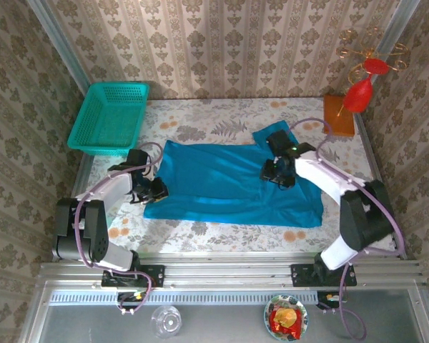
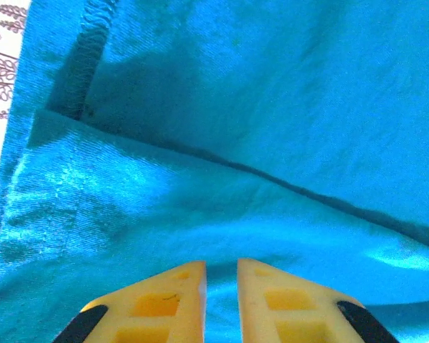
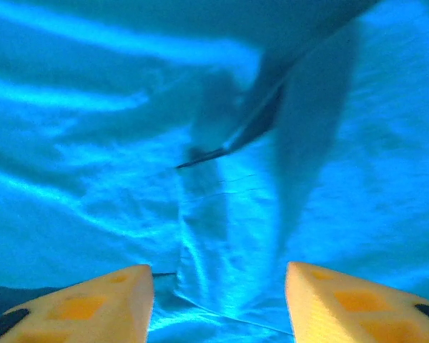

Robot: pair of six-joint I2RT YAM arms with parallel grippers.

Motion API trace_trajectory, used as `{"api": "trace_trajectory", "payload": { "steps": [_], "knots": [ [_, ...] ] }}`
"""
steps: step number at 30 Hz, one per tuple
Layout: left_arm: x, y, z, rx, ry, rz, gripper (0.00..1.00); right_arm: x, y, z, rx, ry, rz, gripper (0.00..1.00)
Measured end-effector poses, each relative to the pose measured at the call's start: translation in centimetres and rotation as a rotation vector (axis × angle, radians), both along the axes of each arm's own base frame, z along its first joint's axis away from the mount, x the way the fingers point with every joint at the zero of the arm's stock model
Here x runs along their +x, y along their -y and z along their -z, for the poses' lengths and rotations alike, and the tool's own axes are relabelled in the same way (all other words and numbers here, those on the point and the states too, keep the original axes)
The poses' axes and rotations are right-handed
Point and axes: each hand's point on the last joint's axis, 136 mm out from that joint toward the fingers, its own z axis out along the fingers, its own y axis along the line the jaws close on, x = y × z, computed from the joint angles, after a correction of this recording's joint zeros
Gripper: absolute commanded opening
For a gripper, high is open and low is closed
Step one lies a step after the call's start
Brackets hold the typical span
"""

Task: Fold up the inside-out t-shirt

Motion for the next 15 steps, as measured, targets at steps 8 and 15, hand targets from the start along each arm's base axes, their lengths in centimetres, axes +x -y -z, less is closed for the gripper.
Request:
{"api": "trace_trajectory", "payload": {
  "steps": [8, 15],
  "knots": [
    [-0.1, 0.4, 0.0, -0.006, 0.000, 0.007, 0.20, 1.3, -2.7, 3.5, -0.067, -0.070, -0.045, 0.35],
    [-0.1, 0.4, 0.0, -0.007, -0.002, 0.001, 0.20, 1.9, -2.1, 5.5, -0.132, -0.100, -0.050, 0.25]
  ]
}}
